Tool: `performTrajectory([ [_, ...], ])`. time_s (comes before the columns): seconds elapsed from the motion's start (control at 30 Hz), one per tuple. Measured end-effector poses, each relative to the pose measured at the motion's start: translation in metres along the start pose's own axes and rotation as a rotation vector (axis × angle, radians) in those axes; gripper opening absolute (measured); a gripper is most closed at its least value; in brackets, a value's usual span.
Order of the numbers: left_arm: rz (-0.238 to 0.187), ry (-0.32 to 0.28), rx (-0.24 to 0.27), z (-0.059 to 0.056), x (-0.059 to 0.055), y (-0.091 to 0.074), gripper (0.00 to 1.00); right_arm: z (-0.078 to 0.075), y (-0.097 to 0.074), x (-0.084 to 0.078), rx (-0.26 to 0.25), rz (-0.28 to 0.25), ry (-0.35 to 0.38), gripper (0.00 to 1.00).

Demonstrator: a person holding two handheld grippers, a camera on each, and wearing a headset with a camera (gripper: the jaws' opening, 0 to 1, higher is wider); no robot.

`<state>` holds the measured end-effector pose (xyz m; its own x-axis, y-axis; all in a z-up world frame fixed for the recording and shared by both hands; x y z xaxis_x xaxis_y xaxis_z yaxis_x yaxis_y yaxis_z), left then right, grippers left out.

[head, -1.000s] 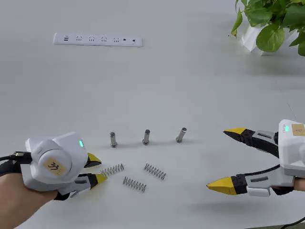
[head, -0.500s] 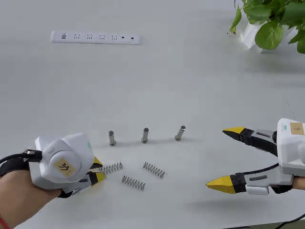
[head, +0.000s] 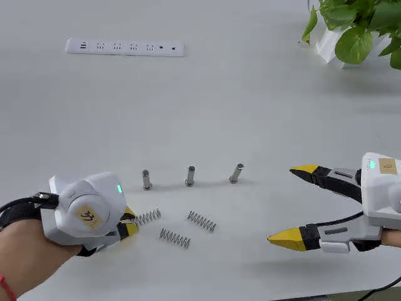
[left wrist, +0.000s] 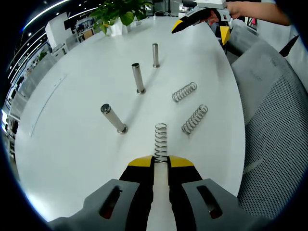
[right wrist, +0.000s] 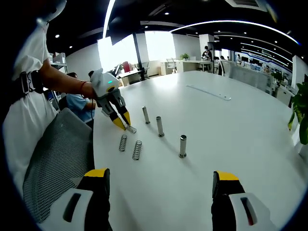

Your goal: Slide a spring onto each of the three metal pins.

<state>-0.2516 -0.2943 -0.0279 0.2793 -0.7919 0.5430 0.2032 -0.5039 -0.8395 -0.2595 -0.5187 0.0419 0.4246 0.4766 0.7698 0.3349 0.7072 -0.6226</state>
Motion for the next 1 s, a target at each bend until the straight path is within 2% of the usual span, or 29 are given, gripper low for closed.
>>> performTrajectory([
  [0.6, -0.018, -0.017, -0.005, -0.001, 0.001, -0.005, 0.07, 0.003, 0.001, 0.003, 0.004, -0.003, 0.002, 0.87],
  [0.77, -0.051, -0.038, -0.002, -0.002, 0.004, -0.014, 0.07, 0.003, -0.001, 0.009, 0.005, -0.005, -0.008, 0.87],
  [0.93, -0.102, -0.068, 0.003, -0.004, 0.012, -0.025, 0.07, 0.005, -0.004, 0.020, 0.013, -0.013, -0.030, 0.86],
  [1.0, -0.135, -0.084, 0.006, -0.005, 0.017, -0.031, 0.07, 0.007, -0.005, 0.027, 0.017, -0.016, -0.044, 0.84],
])
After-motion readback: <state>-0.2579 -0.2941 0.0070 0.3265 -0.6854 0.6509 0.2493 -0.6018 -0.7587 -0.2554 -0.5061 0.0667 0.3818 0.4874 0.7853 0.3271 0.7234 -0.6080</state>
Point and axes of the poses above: the centre of the closed fingertips' face, and the gripper's own axes: y roughly forward along the fingers, z roughly to its left, x roughly out of its top, the point moved 1 cm from there along -y, roughly backward along the fingers, and after that the axes turned 1 degree about z, right-handed, at the moved point
